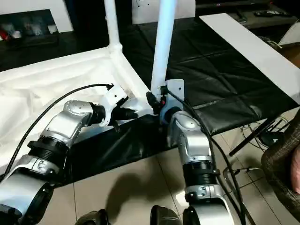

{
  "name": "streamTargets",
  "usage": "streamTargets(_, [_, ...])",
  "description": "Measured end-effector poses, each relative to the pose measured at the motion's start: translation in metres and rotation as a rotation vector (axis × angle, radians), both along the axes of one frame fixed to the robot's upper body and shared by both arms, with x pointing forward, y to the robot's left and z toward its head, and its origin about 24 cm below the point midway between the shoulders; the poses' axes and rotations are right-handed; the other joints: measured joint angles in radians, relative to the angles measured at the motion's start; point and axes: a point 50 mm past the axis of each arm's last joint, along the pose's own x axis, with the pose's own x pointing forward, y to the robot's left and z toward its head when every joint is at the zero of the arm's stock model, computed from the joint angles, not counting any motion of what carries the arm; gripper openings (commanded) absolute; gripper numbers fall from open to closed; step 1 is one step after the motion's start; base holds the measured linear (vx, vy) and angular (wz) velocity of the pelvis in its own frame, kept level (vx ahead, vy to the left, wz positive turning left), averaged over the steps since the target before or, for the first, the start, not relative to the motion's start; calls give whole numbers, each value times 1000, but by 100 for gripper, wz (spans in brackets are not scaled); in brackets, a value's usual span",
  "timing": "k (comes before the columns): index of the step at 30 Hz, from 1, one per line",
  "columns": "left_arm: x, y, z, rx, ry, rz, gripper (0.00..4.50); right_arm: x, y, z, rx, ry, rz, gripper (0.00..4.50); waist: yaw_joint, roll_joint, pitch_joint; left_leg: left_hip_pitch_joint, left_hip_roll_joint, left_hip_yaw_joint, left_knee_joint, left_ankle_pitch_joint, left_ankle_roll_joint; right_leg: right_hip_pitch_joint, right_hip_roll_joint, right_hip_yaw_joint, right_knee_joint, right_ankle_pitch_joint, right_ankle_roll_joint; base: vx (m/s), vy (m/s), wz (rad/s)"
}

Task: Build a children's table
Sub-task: Rotate leg to tighten

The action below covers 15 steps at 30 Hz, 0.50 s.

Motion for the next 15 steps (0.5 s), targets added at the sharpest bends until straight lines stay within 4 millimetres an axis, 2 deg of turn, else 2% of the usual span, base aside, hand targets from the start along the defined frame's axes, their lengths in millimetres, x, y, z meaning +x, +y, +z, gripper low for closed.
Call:
streamTargets(6, [-2, 2, 1, 48, -79, -71, 0, -6, 2, -4, -24, -49, 6, 337, 1, 0, 0, -1, 1, 0, -1, 0, 0, -1, 1, -1, 0, 0, 0, 0, 0, 0])
streamTargets(7, [-3, 3, 0, 51, -98, -90, 0, -9, 0, -4, -33, -64, 20, 358, 3, 0, 0, -1, 1, 0, -1, 0, 0, -1, 1, -1, -1, 0, 1, 0, 0, 0])
streamTargets(9, [-4, 4, 1, 63, -126, -122, 0, -14, -3, -7, -47, -81, 33, 364, 6, 0, 0, -1, 1, 0, -1, 0, 0, -1, 1, -1, 0, -1, 1, 0, 0, 0])
streamTargets(13, [-4, 10, 0, 95, -171, -177, 0, -32, -13, -14, -66, -115, 74, 409, 29, -1, 1, -1, 1, 0, -1, 0, 0, -1, 1, -1, 0, -1, 1, 0, 0, 0])
streamTargets(15, [-3, 12, 0, 100, -184, -189, 0, -43, -21, -16, -47, -127, 87, 418, 33, -1, 1, -2, 1, 0, -1, 0, 0, -1, 0, -1, 0, -1, 1, 0, 0, 0])
